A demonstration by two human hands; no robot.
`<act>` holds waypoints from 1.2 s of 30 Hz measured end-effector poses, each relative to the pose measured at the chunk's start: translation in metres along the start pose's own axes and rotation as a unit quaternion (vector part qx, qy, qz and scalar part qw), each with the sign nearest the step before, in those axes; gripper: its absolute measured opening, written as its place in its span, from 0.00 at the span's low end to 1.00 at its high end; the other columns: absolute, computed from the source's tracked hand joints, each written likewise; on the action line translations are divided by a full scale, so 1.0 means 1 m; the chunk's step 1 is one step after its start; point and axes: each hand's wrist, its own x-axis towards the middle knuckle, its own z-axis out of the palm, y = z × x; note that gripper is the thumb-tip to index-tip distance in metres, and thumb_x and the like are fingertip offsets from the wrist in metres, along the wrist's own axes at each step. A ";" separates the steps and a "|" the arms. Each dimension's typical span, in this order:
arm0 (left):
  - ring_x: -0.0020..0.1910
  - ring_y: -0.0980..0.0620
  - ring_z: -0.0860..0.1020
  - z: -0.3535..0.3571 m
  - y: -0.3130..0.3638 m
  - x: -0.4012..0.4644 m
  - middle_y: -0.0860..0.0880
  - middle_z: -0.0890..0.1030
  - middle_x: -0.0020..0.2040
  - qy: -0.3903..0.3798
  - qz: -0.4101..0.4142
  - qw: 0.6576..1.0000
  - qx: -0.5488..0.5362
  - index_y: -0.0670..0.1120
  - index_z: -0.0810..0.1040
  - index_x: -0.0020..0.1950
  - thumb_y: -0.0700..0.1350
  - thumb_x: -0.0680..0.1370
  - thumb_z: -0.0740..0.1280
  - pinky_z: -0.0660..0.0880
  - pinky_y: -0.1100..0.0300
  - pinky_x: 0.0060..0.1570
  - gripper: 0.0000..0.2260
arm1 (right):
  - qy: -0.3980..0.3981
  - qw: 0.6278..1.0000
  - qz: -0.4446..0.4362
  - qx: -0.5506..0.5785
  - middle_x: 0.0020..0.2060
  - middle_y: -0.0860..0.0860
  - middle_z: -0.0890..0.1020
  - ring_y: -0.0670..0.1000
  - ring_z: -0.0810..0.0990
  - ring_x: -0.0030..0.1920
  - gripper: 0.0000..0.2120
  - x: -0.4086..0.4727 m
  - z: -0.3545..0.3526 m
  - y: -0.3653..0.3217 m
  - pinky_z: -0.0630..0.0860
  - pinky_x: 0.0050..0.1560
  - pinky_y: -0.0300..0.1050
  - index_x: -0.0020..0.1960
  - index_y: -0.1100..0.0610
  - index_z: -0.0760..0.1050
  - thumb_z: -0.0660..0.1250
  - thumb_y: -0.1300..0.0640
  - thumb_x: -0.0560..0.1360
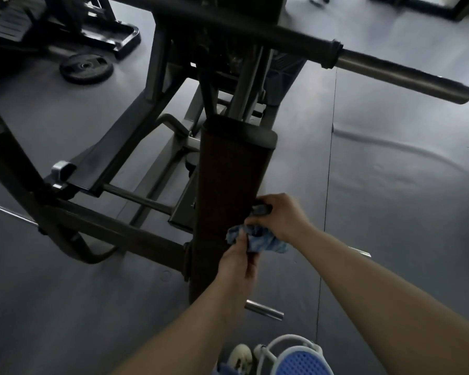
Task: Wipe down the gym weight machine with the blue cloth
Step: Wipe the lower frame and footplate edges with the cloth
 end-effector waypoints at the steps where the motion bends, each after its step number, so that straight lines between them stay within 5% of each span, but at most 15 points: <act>1: 0.47 0.49 0.78 -0.001 0.002 0.000 0.39 0.78 0.58 0.006 -0.003 1.000 -0.016 0.36 0.71 0.64 0.44 0.81 0.58 0.75 0.59 0.49 0.16 | 0.022 1.000 0.005 0.005 0.50 0.50 0.82 0.46 0.79 0.49 0.18 -0.004 0.004 0.000 0.71 0.47 0.33 0.58 0.56 0.79 0.73 0.53 0.70; 4: 0.41 0.49 0.77 -0.004 0.005 -0.002 0.42 0.79 0.44 0.008 -0.009 1.000 -0.017 0.38 0.73 0.59 0.42 0.81 0.59 0.78 0.62 0.36 0.11 | 0.068 0.998 0.007 0.010 0.51 0.51 0.83 0.46 0.79 0.49 0.16 -0.012 0.011 0.002 0.71 0.47 0.32 0.59 0.55 0.79 0.72 0.54 0.72; 10: 0.45 0.45 0.80 -0.018 0.021 -0.018 0.40 0.82 0.44 -0.077 -0.077 0.994 -0.010 0.38 0.76 0.52 0.37 0.80 0.56 0.78 0.55 0.48 0.09 | -0.028 0.999 0.019 -0.020 0.58 0.49 0.79 0.50 0.76 0.60 0.29 -0.007 0.006 -0.004 0.66 0.53 0.33 0.69 0.52 0.69 0.73 0.51 0.70; 15: 0.50 0.47 0.78 -0.010 0.016 -0.017 0.43 0.80 0.53 -0.078 -0.050 0.995 0.033 0.40 0.73 0.60 0.38 0.80 0.58 0.76 0.56 0.49 0.10 | -0.112 0.992 0.043 -0.042 0.61 0.50 0.77 0.51 0.74 0.62 0.31 0.007 -0.005 -0.012 0.69 0.61 0.41 0.67 0.55 0.70 0.74 0.47 0.68; 21: 0.63 0.41 0.73 0.012 0.003 -0.014 0.37 0.74 0.64 -0.007 -0.018 0.999 0.044 0.36 0.69 0.67 0.40 0.81 0.57 0.73 0.53 0.55 0.15 | -0.071 0.994 0.025 -0.074 0.57 0.52 0.80 0.48 0.77 0.57 0.27 0.009 -0.011 -0.003 0.72 0.58 0.39 0.64 0.56 0.76 0.74 0.47 0.68; 24: 0.51 0.42 0.77 0.012 -0.004 -0.011 0.39 0.78 0.54 0.006 0.007 0.999 0.032 0.36 0.68 0.67 0.41 0.82 0.55 0.80 0.57 0.40 0.16 | -0.112 0.991 -0.012 -0.065 0.59 0.50 0.79 0.47 0.76 0.58 0.27 0.014 -0.019 0.010 0.68 0.53 0.32 0.67 0.54 0.73 0.73 0.50 0.70; 26: 0.46 0.45 0.77 0.015 -0.009 -0.007 0.40 0.79 0.50 0.021 0.037 0.999 0.008 0.37 0.69 0.66 0.43 0.82 0.54 0.80 0.57 0.33 0.15 | -0.182 0.980 -0.053 -0.056 0.64 0.50 0.75 0.48 0.72 0.64 0.32 0.022 -0.024 0.017 0.66 0.60 0.34 0.72 0.53 0.66 0.73 0.51 0.70; 28: 0.47 0.44 0.77 0.022 -0.017 -0.005 0.39 0.78 0.51 0.038 0.067 0.996 -0.049 0.40 0.70 0.64 0.44 0.82 0.54 0.80 0.53 0.41 0.14 | -0.241 0.965 -0.094 -0.048 0.66 0.48 0.72 0.48 0.69 0.67 0.34 0.033 -0.027 0.020 0.63 0.64 0.36 0.73 0.53 0.63 0.72 0.52 0.71; 31: 0.49 0.44 0.77 0.038 -0.028 0.003 0.42 0.77 0.46 0.070 0.117 0.984 -0.111 0.41 0.73 0.57 0.49 0.82 0.54 0.76 0.51 0.50 0.15 | -0.283 0.950 -0.131 0.014 0.51 0.45 0.76 0.47 0.74 0.59 0.17 0.050 -0.023 0.024 0.68 0.61 0.38 0.58 0.54 0.73 0.72 0.54 0.72; 34: 0.32 0.49 0.79 0.056 -0.033 0.019 0.37 0.74 0.44 0.146 0.183 0.958 -0.165 0.40 0.73 0.48 0.47 0.83 0.51 0.75 0.64 0.26 0.15 | -0.279 0.942 -0.180 0.050 0.49 0.52 0.81 0.52 0.78 0.54 0.10 0.056 -0.017 0.031 0.73 0.61 0.46 0.51 0.58 0.76 0.72 0.56 0.72; 36: 0.36 0.47 0.75 0.067 -0.035 0.027 0.35 0.73 0.49 0.204 0.193 0.943 -0.180 0.39 0.72 0.55 0.43 0.84 0.49 0.72 0.67 0.27 0.15 | -0.274 0.940 -0.203 0.024 0.55 0.55 0.80 0.54 0.77 0.57 0.14 0.051 -0.018 0.037 0.69 0.55 0.34 0.58 0.61 0.75 0.69 0.58 0.75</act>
